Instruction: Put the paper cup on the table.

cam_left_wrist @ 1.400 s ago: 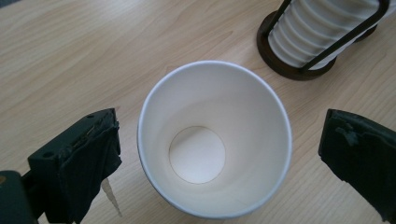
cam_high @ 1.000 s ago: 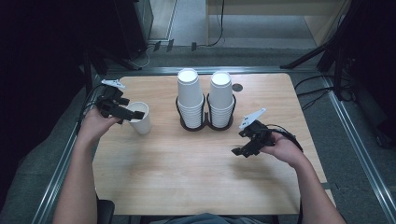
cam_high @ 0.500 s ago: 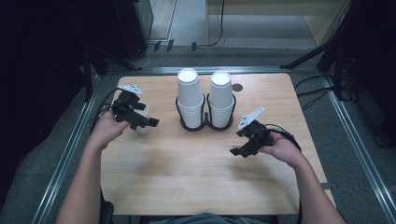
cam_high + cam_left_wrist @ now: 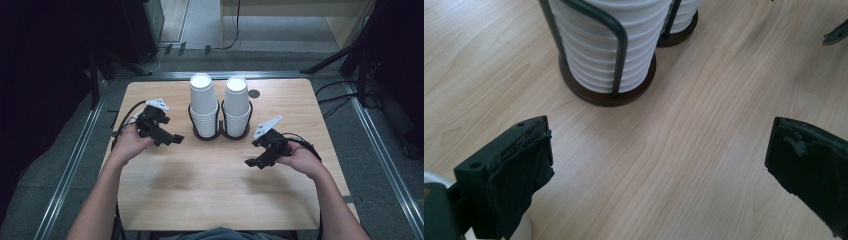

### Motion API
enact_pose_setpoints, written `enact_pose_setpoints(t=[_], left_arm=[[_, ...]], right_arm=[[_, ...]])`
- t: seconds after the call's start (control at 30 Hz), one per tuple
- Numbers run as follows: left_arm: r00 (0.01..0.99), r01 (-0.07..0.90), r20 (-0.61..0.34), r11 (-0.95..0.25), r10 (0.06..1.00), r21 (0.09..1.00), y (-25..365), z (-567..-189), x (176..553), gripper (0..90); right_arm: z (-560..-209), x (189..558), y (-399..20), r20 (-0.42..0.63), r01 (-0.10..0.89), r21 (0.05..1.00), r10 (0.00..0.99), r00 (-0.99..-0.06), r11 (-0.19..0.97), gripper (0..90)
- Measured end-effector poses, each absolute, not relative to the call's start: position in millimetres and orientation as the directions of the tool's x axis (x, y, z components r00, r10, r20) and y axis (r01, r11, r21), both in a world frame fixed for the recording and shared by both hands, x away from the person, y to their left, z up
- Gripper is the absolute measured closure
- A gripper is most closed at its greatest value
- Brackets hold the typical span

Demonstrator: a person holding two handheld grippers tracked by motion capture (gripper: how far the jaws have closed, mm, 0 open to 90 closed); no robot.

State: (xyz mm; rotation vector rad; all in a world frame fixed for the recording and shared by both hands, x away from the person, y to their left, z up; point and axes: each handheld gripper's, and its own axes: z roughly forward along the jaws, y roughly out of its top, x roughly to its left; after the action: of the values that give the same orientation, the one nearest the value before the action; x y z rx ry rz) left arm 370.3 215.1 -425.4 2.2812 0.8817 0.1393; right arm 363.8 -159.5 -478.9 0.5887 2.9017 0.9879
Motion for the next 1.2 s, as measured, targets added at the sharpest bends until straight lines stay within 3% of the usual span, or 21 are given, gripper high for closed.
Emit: enact_pose_setpoints(t=[0.13,0.5,0.97,1.2], left_arm=[[0.755,0.571,-0.166,-0.511,0.634,0.643,207.2,-430.4,365.6,0.0],[0.772,0.535,-0.099,-0.558,0.628,0.635,186.7,-452.9,347.9,0.0],[0.786,0.522,-0.087,-0.581,0.612,0.624,165.0,-469.3,335.9,0.0],[0.796,0.528,-0.118,-0.584,0.594,0.616,147.0,-475.3,335.0,0.0]], right_arm=[[-477.9,362.9,-158.8,0.128,0.385,0.602,0.391,-0.911,0.699,18.7],[-477.2,359.2,-157.0,0.116,0.381,0.611,0.399,-0.91,0.693,18.6],[-478.4,355.8,-155.1,0.113,0.404,0.598,0.427,-0.897,0.692,18.6],[-477.7,352.9,-151.3,0.116,0.392,0.604,0.41,-0.905,0.694,18.4]])
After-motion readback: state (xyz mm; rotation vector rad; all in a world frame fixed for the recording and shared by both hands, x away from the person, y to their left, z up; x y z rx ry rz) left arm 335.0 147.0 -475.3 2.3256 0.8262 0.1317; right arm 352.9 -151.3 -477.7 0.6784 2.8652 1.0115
